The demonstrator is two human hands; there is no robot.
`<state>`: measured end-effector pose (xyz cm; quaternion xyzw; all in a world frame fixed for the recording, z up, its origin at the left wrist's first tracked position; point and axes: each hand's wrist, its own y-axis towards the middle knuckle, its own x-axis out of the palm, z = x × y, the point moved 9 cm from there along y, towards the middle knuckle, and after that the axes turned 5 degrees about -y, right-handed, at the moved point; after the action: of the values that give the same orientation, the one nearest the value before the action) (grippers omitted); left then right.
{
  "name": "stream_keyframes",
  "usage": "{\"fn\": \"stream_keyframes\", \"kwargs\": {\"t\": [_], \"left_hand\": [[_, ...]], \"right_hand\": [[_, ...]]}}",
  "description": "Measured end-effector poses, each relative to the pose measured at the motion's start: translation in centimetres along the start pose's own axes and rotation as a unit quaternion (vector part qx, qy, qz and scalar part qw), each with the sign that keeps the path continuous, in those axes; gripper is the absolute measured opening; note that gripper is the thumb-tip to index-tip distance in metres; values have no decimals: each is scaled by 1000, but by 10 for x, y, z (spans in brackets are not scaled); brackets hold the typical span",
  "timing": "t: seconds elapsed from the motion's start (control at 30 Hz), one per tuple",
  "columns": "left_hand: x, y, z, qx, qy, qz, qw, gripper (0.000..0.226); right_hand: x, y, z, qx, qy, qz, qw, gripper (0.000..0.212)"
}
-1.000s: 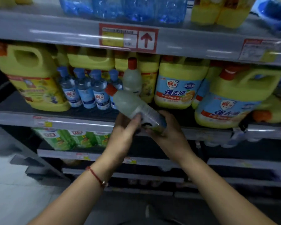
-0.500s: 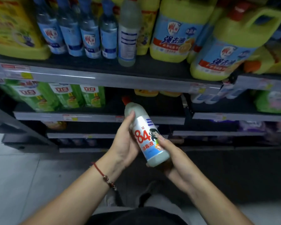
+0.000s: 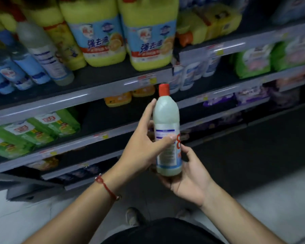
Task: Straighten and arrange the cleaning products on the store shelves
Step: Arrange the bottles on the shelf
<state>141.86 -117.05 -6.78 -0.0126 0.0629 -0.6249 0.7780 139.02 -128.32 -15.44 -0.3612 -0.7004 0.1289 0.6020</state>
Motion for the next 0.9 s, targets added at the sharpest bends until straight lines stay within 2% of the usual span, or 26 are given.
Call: {"fn": "stream_keyframes", "kwargs": {"t": [0.13, 0.27, 0.33, 0.43, 0.6, 0.77, 0.9], "left_hand": [[84, 21, 17, 22, 36, -78, 996, 98], [157, 43, 32, 51, 31, -114, 992, 99], [186, 52, 37, 55, 19, -127, 990, 99], [220, 68, 45, 55, -3, -145, 988, 105], [264, 96, 46, 51, -34, -187, 980, 102], [296, 135, 31, 1, -39, -230, 972, 85], [312, 185, 21, -34, -61, -221, 973, 80]], "right_hand": [[-41, -46, -50, -55, 26, -16, 998, 57], [-77, -94, -107, -169, -53, -11, 984, 61], [-95, -117, -134, -218, -137, 37, 966, 66], [-114, -149, -171, -269, -247, 119, 923, 53], [-146, -171, -225, -276, -365, 202, 866, 54], [-166, -165, -278, -275, -379, 252, 847, 69], [-167, -149, -331, -274, -413, 271, 825, 56]]}}
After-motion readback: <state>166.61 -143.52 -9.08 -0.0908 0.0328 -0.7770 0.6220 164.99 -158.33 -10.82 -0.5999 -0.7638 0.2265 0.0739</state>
